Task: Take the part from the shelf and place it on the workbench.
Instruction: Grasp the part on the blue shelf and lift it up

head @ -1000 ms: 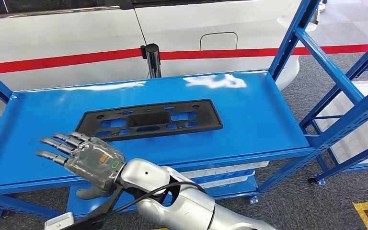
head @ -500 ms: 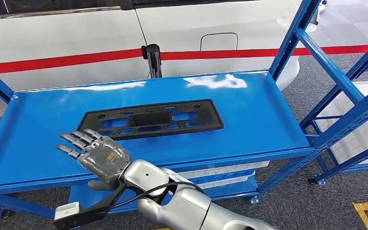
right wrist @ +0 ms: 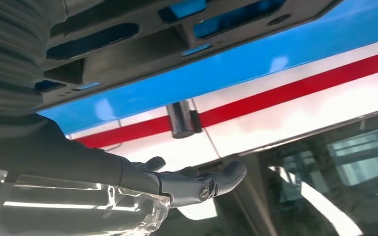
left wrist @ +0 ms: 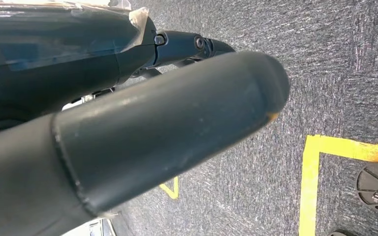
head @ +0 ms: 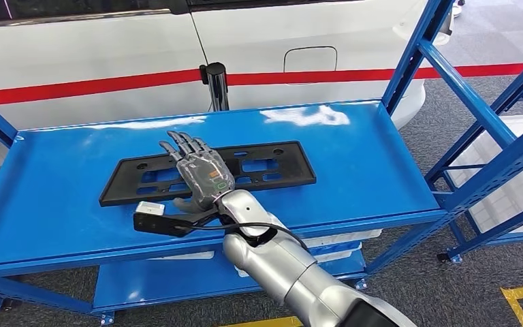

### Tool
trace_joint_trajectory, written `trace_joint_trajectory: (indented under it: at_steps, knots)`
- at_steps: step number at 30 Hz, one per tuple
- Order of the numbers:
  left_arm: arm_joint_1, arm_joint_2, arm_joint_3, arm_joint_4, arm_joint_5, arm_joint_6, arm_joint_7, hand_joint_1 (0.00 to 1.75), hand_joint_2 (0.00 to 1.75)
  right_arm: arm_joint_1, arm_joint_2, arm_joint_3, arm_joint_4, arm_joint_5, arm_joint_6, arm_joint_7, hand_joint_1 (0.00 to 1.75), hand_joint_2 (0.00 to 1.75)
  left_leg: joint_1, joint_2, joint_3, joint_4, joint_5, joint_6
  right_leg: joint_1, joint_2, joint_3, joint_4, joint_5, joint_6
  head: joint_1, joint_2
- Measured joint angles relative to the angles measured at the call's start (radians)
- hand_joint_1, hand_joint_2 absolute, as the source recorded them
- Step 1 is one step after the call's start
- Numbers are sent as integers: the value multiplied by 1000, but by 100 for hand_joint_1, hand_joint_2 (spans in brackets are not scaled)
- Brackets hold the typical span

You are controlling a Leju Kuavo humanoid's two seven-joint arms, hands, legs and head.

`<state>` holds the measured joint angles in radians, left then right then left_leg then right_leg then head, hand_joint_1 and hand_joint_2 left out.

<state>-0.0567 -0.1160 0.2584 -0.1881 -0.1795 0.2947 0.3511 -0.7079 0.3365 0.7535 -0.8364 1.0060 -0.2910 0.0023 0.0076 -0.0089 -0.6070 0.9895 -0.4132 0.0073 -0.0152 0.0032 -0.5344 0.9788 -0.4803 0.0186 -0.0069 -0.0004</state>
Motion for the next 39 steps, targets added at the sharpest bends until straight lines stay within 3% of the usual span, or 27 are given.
trace_joint_trajectory:
  at_steps: [11,19,39]
  knots:
    - [3,-3,5,0,-9,12,-6,0,0,-4,1,-81,45,1,-17,-23,0,175,0,0,0,0,0,0,0,0,0,0,0,0,0,0]
    - [11,-6,12,0,-9,19,-20,0,0,0,1,-74,73,-66,-40,-77,0,175,0,0,0,0,0,0,0,0,0,0,0,0,0,0]
    - [22,-3,24,0,-9,11,-28,0,0,-5,2,-49,87,-120,-53,-102,0,175,0,0,0,0,0,0,2,0,1,0,0,0,0,0]
